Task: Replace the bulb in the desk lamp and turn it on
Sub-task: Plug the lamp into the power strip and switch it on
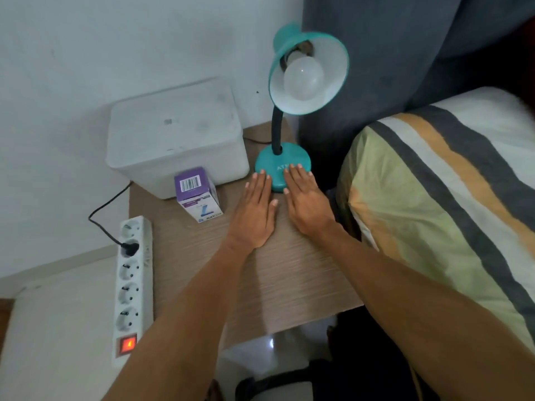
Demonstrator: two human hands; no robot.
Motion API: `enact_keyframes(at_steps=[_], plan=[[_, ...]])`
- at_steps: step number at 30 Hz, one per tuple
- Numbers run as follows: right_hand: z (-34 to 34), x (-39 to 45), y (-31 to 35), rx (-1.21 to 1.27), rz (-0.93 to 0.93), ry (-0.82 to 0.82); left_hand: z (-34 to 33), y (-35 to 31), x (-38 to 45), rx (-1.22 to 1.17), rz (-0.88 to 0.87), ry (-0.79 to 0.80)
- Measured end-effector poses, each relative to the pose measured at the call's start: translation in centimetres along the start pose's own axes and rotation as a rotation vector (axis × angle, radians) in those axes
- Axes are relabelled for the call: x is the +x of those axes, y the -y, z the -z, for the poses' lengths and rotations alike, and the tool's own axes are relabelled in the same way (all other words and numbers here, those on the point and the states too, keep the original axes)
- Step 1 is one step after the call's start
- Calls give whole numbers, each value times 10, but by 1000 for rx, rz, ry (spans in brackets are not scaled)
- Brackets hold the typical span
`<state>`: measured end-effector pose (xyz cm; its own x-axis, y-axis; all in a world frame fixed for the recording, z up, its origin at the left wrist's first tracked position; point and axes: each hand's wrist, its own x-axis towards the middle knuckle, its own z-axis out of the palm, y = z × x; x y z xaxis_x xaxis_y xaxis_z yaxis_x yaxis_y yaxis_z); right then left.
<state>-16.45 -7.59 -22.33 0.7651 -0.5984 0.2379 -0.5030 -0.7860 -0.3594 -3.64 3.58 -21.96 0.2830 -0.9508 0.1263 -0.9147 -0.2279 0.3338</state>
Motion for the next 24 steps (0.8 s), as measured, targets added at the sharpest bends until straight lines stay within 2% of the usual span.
enact_keyframes(at_steps=[4,24], plan=[[-3,1,2,44,-9,-80,0,0,0,-28,14,-1],[-6,2,0,-26,7,-83,-4,2,1,-43,10,-34]])
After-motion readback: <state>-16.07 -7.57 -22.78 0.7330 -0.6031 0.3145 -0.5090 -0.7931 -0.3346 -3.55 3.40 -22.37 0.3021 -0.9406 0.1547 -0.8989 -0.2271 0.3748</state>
